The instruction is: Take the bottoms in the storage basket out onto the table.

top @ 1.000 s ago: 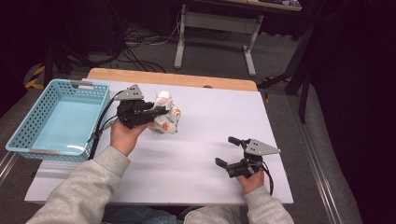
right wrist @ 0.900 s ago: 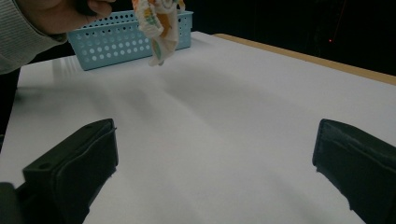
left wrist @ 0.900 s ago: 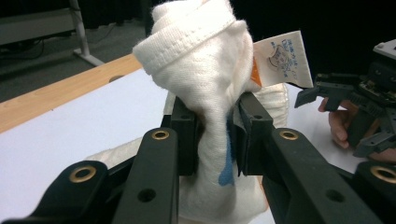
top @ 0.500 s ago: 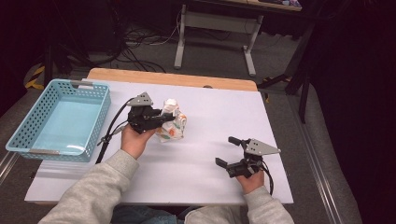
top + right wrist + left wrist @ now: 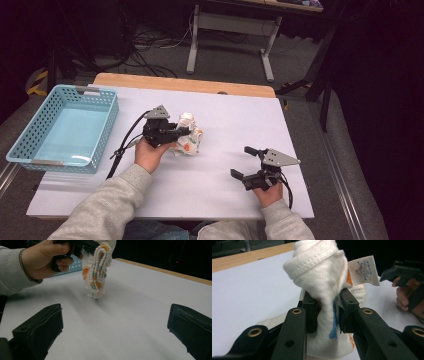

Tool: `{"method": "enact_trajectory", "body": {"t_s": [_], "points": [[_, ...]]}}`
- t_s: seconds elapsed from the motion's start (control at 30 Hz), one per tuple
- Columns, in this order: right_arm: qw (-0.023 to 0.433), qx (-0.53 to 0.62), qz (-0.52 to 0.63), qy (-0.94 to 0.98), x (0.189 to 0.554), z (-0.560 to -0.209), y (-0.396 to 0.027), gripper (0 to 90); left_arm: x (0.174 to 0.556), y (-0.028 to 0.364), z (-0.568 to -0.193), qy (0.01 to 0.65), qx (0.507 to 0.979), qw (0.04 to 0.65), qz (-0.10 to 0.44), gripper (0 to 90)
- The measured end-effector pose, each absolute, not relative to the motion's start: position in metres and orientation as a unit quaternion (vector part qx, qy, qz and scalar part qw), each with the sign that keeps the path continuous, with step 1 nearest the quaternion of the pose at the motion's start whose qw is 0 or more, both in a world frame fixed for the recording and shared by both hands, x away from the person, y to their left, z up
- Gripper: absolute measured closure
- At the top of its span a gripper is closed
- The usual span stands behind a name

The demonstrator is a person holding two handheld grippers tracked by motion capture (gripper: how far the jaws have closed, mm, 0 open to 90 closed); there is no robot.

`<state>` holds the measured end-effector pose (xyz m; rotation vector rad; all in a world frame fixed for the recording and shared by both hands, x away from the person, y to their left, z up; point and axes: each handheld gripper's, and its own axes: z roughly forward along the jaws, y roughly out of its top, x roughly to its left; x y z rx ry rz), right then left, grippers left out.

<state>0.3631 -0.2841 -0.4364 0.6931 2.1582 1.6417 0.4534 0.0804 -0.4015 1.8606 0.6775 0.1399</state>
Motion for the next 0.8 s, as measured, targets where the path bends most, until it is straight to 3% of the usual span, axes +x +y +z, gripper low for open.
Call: {"method": "enact_trajectory", "body": {"t_s": [0.6,0.73,0.8], "points": [[0.171,0.243,0.578,0.760,0.363,-0.436,-0.284,0.9,0.460,0.073,-0.417,0.294,0.804,0.516,0.035,70.2],[0.170,0.242,0.579,0.760,0.363,-0.436,-0.284,0.9,0.462,0.073,-0.418,0.300,0.802,0.514,0.049,63.9],[0.171,0.242,0.579,0.760,0.363,-0.436,-0.284,0.9,0.462,0.073,-0.418,0.306,0.799,0.514,0.062,52.8]]}}
